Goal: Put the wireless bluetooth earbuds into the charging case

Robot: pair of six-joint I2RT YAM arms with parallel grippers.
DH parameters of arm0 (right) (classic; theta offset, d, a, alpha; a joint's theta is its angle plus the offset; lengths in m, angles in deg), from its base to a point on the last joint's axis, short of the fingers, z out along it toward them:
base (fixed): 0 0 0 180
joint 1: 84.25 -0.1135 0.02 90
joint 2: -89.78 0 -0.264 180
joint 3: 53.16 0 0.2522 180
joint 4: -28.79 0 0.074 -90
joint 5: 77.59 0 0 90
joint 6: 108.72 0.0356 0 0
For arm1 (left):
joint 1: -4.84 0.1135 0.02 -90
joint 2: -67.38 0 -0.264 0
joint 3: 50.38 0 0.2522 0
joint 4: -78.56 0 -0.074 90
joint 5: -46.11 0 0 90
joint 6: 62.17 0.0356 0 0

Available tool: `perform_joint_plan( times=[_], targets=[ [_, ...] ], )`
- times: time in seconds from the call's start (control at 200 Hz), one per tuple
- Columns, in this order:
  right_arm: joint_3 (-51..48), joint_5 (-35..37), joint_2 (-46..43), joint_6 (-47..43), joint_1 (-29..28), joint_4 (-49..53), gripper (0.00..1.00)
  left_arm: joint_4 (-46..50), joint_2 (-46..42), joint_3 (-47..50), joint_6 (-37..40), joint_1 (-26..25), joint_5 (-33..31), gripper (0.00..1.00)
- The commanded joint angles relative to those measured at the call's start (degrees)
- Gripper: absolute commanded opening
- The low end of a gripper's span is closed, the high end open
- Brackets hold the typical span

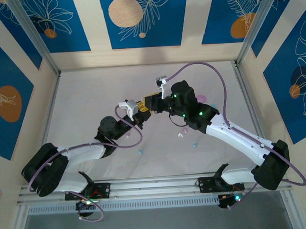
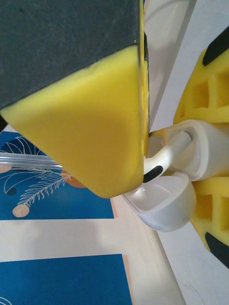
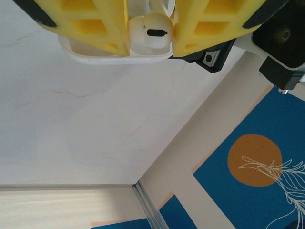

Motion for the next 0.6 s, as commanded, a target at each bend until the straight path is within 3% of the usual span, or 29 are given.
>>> perform_joint_plan(
  times=[0.0,0.595],
  targets=[
    [-1.7,-1.9,-2.0,-2.2,-0.3,1.5,0.29,-4.6,-2.6,-0.7,-0.3,-0.6,-1.6,0.0],
    [-2.1,-3.3,-3.9,-4.3,0.3,1.7,0.29,-4.9,-2.8,-0.6,0.0,-0.6,-1.3,0.0]
  ],
)
